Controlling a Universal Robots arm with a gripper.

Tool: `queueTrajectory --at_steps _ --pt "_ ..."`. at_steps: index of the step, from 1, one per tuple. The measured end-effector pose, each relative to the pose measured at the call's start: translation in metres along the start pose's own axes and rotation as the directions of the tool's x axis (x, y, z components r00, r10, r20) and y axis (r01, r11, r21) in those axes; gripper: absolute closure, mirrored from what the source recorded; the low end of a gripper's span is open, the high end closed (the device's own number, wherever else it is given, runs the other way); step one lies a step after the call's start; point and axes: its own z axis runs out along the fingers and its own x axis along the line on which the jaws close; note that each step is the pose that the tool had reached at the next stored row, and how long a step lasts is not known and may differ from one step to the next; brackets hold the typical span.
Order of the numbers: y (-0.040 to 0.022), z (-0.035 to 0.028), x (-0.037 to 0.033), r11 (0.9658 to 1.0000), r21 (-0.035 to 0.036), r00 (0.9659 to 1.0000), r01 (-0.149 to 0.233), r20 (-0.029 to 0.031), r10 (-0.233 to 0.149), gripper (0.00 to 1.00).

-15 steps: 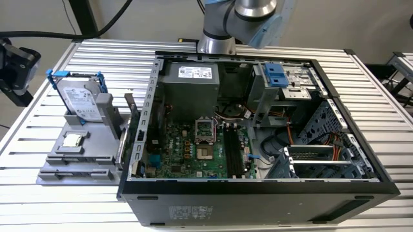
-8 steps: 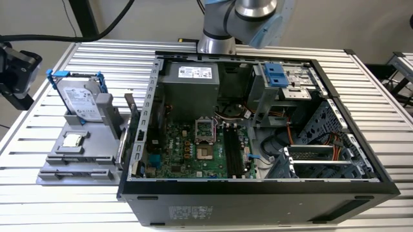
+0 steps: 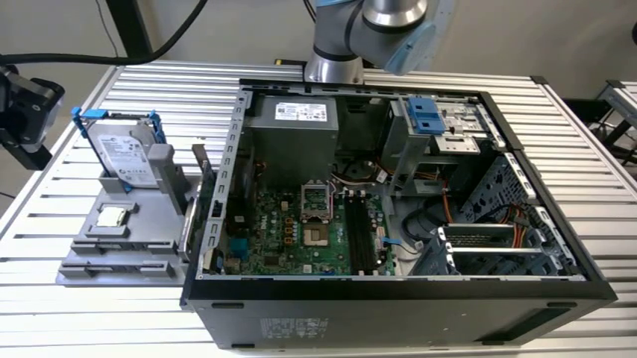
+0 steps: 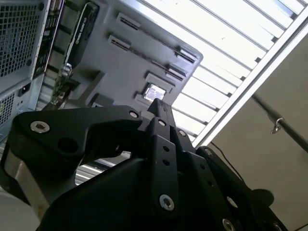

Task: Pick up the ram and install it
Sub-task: 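Pick up the ram and move it above insertion slot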

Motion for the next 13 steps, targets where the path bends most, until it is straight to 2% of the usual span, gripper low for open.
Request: queueTrajectory --at_steps 13 --pt "0.0001 0.0001 0.0 1.0 -0.0022 1.0 0.0 0.0 0.0 1.0"
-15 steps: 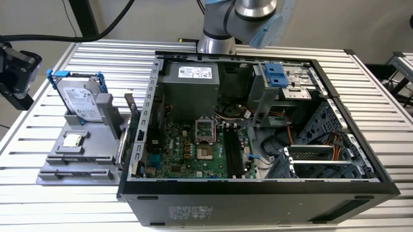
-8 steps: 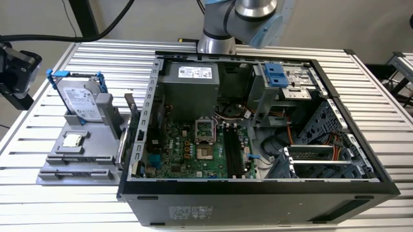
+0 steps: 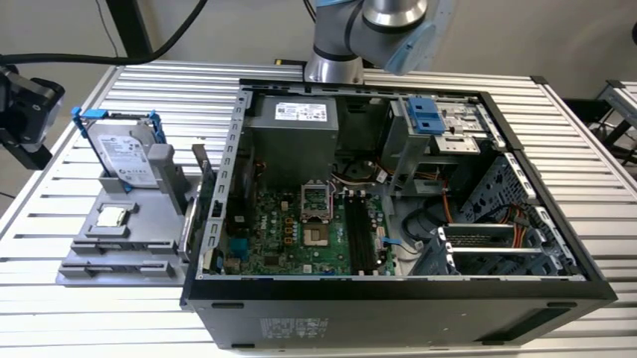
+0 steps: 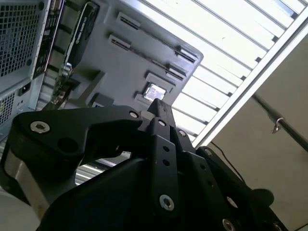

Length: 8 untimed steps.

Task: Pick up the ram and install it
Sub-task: 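Pick up the ram and move it above insertion slot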

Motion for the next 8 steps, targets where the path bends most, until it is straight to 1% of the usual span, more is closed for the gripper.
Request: queueTrajectory --at_steps 3,8 --pt "0.0 0.0 0.0 1.0 -0.0001 1.0 0.009 -0.0005 -0.009 1.0" --pt "0.0 0.0001 0.0001 0.9987 -0.0008 0.9987 0.052 -0.0026 -0.052 1.0"
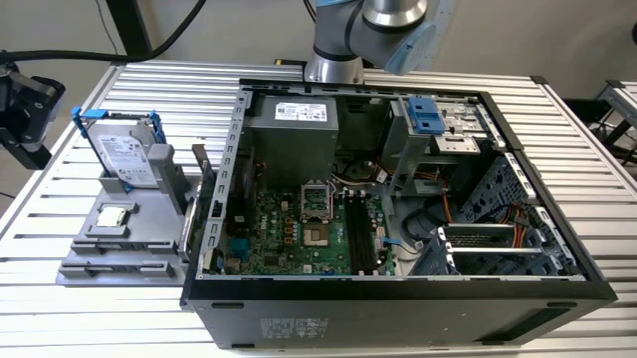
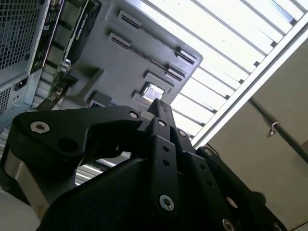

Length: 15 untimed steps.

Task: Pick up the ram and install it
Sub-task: 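Pick up the ram and move it above insertion slot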

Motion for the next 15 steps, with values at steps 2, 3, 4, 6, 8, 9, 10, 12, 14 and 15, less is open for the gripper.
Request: queueTrajectory --at_steps 2,3,4,6,8,9,10,12,14,15 --pt "0.0 -0.0001 0.0 0.9998 -0.0003 0.9998 0.021 -0.0012 -0.021 1.0" --pt "0.0 -0.0001 0.0001 0.9995 -0.0004 0.9995 0.031 -0.0018 -0.031 1.0" --pt "0.0 -0.0001 0.0001 0.9991 -0.0006 0.9991 0.043 -0.0024 -0.043 1.0" --pt "0.0 -0.0002 0.0002 0.9974 -0.001 0.9974 0.072 -0.0039 -0.072 1.0" --pt "0.0 -0.0001 0.0003 0.9946 -0.0016 0.9946 0.104 -0.0055 -0.104 1.0" --pt "0.0 -0.0001 0.0004 0.9928 -0.002 0.9928 0.12 -0.0063 -0.12 1.0" --pt "0.0 -0.0001 0.0004 0.9908 -0.0023 0.9908 0.135 -0.007 -0.135 1.0" --pt "0.0 -0.0001 0.0006 0.9861 -0.003 0.9861 0.166 -0.0085 -0.166 1.0" --pt "0.0 -0.0001 0.0007 0.9808 -0.0036 0.9808 0.195 -0.01 -0.195 1.0" --pt "0.0 -0.0001 0.0007 0.9785 -0.0038 0.9784 0.206 -0.0106 -0.206 1.0"
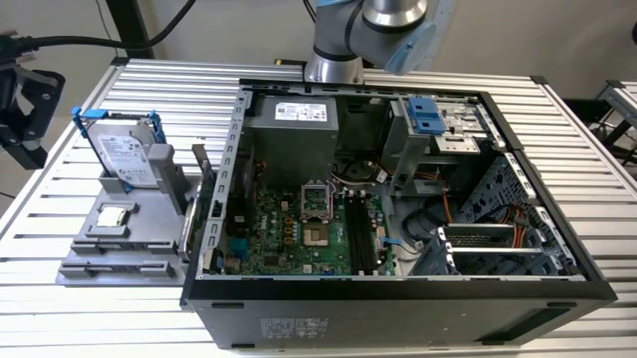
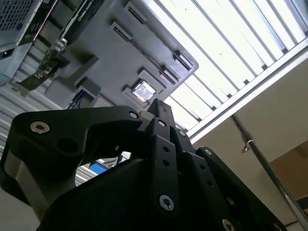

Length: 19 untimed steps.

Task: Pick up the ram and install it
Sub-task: 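Pick up the ram and move it above insertion slot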

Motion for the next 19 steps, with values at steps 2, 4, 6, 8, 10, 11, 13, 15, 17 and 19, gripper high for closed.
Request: queueTrajectory --at_steps 2,4,6,8,10,11,13,15,17,19 --pt "0.0 0.0 0.0001 0.9998 -0.0003 0.9998 0.021 -0.0011 -0.021 1.0" --pt "0.0 -0.0001 0.0001 0.9992 -0.0006 0.9992 0.039 -0.0019 -0.039 1.0" --pt "0.0 -0.0001 0.0001 0.999 -0.0007 0.999 0.045 -0.0023 -0.045 1.0" --pt "0.0001 -0.0002 0.0001 0.999 -0.0007 0.999 0.046 -0.0024 -0.046 1.0" --pt "0.0001 -0.0001 0.0001 0.999 -0.0008 0.999 0.046 -0.0023 -0.046 1.0" --pt "0.0 -0.0001 0.0001 0.999 -0.0007 0.999 0.046 -0.0024 -0.046 1.0" --pt "0.0001 -0.0001 0.0001 0.9988 -0.0008 0.9988 0.048 -0.0025 -0.048 1.0" --pt "0.0001 -0.0001 0.0002 0.9983 -0.0009 0.9983 0.058 -0.003 -0.058 1.0" --pt "0.0001 -0.0001 0.0002 0.9974 -0.0012 0.9974 0.072 -0.0037 -0.072 1.0" --pt "0.0001 -0.0001 0.0003 0.9961 -0.0015 0.9961 0.089 -0.0046 -0.089 1.0"
